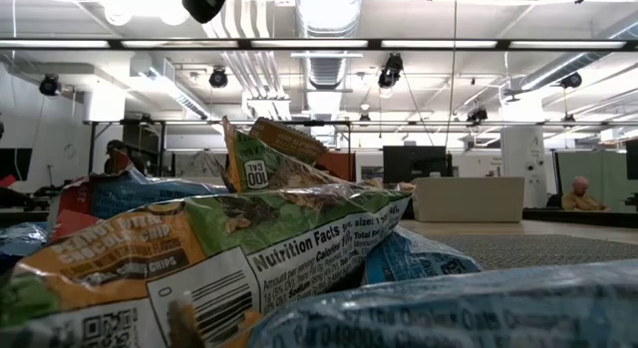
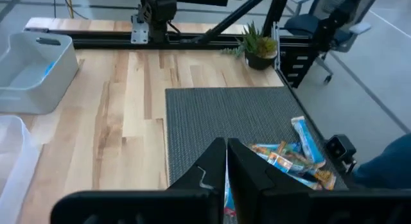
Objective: Pick and place Granola Bars by type
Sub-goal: Put the yellow granola bar into the gray bin
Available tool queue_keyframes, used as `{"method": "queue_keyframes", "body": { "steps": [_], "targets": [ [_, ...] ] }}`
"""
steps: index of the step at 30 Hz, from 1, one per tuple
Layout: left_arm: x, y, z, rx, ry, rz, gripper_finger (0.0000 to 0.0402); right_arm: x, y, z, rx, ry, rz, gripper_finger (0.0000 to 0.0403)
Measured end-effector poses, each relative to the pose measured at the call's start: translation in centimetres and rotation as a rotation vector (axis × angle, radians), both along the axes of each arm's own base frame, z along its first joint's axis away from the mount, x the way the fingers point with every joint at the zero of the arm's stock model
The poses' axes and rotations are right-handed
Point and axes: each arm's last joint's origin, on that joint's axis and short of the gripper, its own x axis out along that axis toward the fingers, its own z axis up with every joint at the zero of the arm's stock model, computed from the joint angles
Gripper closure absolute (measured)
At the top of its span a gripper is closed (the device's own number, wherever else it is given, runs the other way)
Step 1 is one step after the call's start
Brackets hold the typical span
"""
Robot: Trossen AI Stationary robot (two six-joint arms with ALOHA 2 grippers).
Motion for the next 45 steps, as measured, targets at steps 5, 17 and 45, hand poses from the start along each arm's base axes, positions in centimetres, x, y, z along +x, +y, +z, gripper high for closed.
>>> {"method": "queue_keyframes", "body": {
  "steps": [5,17,45],
  "targets": [
    [0.2,0.0,0.8,-0.002,-0.018,0.000,0.0400,-1.9,-1.2,-0.4,0.020,-0.032,-0.036,0.0390],
    [1.4,0.1,0.7,0.002,0.007,0.003,0.0310,-5.7,-3.7,-0.8,0.087,-0.110,-0.131,0.0390],
    [7.0,-5.4,-4.4,0.208,0.160,-0.335,0.0248,-6.8,-4.4,-1.2,0.075,-0.121,-0.158,0.0390]
  ]
}}
